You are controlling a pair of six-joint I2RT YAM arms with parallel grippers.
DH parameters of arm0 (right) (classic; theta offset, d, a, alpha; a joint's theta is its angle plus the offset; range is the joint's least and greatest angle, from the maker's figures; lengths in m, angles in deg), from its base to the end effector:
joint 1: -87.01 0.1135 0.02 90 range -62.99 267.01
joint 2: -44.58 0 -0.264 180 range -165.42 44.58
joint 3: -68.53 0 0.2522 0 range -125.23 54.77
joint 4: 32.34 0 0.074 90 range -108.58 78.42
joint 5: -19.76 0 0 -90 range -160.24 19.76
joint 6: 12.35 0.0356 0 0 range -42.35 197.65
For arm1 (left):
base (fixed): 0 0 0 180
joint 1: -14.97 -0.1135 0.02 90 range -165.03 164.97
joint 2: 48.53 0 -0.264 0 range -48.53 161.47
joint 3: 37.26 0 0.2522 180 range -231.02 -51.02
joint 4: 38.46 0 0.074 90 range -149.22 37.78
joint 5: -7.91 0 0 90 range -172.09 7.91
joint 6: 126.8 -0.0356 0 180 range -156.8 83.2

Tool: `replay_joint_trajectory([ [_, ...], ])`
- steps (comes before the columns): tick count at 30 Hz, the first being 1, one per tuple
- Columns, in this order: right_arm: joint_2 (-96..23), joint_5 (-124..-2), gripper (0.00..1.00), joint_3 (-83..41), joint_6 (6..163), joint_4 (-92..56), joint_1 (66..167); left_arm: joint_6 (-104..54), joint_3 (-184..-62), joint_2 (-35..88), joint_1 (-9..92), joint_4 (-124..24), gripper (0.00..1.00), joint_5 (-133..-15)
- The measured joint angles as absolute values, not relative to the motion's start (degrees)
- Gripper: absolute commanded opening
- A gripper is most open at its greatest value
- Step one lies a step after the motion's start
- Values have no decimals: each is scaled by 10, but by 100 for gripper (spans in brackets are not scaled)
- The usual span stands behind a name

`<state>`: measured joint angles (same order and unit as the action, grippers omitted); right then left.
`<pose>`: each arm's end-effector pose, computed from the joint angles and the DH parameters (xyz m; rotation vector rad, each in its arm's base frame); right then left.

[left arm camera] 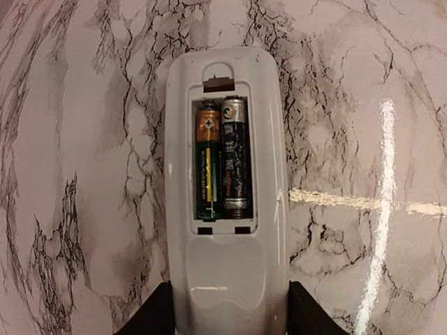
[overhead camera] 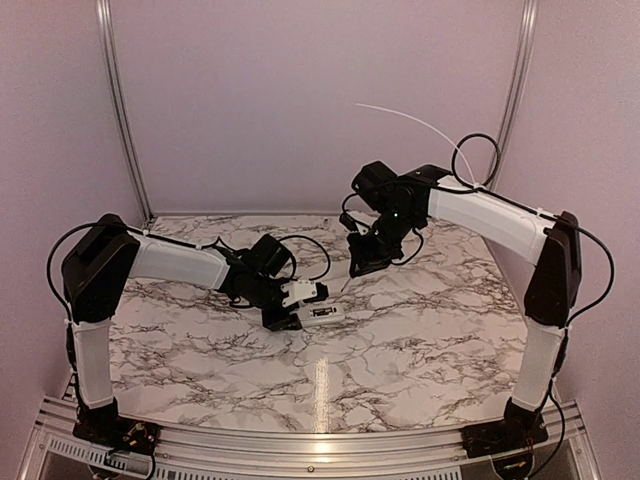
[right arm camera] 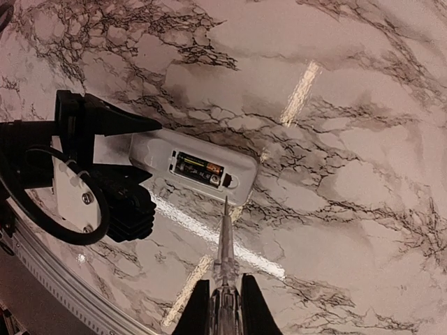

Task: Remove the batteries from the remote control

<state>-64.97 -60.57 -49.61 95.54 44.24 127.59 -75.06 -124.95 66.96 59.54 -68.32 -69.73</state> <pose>0.2988 0.2638 0.2988 -0.6064 2.7842 0.4809 0.2902 -0.2966 0.1423 1.7621 1.8756 -0.3192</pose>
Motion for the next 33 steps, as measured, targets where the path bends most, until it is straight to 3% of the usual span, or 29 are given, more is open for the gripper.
replay_joint_trajectory([
  [33, -707, -581, 0, -460, 960, 372, 1296, -610, -1218, 628, 608, -675, 27, -758],
])
